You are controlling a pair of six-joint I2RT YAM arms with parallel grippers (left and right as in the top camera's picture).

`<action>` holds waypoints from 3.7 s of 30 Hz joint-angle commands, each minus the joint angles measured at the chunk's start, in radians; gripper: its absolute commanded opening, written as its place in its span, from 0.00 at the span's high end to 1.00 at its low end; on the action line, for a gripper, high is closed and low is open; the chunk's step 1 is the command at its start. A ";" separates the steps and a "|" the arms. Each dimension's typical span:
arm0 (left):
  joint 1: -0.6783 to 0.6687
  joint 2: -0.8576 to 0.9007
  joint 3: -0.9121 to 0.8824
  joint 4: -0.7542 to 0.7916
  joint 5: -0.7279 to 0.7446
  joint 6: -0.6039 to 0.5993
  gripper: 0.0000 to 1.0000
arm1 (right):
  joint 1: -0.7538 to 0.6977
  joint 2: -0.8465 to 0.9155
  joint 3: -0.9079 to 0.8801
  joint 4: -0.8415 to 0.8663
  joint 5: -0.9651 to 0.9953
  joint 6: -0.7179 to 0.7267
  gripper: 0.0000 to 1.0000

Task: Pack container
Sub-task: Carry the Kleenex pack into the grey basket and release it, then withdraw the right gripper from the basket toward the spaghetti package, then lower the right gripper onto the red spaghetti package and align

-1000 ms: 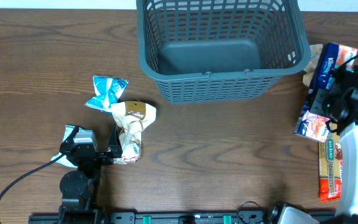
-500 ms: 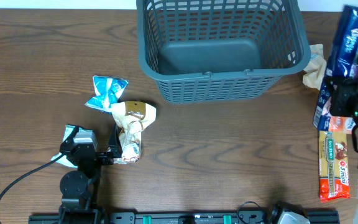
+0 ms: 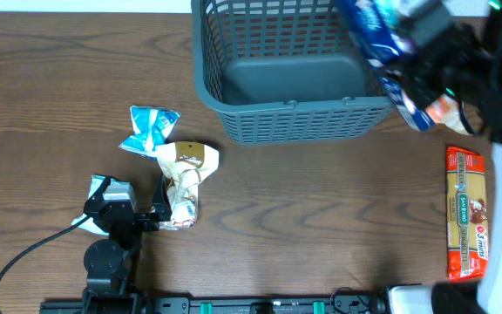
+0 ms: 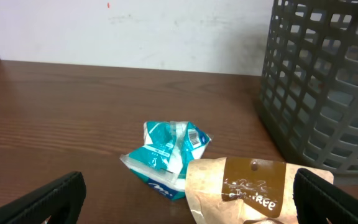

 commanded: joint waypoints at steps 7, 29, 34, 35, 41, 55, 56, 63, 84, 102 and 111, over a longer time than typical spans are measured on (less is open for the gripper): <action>-0.003 -0.007 -0.016 -0.045 -0.019 0.008 0.01 | 0.132 0.167 0.186 0.107 -0.001 -0.152 0.99; -0.003 -0.007 -0.016 -0.045 -0.019 0.008 0.01 | 0.155 0.487 0.187 0.021 -0.024 -0.309 0.99; -0.003 -0.007 -0.016 -0.045 -0.019 0.008 0.01 | 0.155 0.547 0.187 -0.048 -0.090 -0.309 0.99; -0.003 -0.007 -0.016 -0.045 -0.019 0.008 0.01 | 0.155 0.558 0.187 -0.065 -0.100 -0.309 0.99; -0.003 -0.007 -0.016 -0.045 -0.019 0.008 0.01 | 0.156 0.608 0.185 -0.114 -0.109 -0.308 0.90; -0.003 -0.007 -0.016 -0.045 -0.019 0.008 0.01 | 0.154 0.589 0.200 -0.104 -0.104 -0.304 0.27; -0.003 -0.007 -0.016 -0.045 -0.019 0.008 0.01 | 0.154 0.582 0.212 -0.106 -0.103 -0.304 0.27; -0.003 -0.007 -0.016 -0.045 -0.018 0.008 0.01 | 0.132 0.494 0.319 -0.101 -0.048 -0.203 0.05; -0.003 -0.007 -0.016 -0.045 -0.019 0.008 0.01 | -0.531 0.129 0.320 -0.379 0.240 0.603 0.01; -0.003 -0.007 -0.016 -0.045 -0.019 0.008 0.01 | -0.592 -0.317 -0.590 -0.334 0.285 0.554 0.02; -0.003 -0.007 -0.016 -0.045 -0.019 0.008 0.01 | -0.615 -0.390 -0.945 0.002 0.367 0.423 0.01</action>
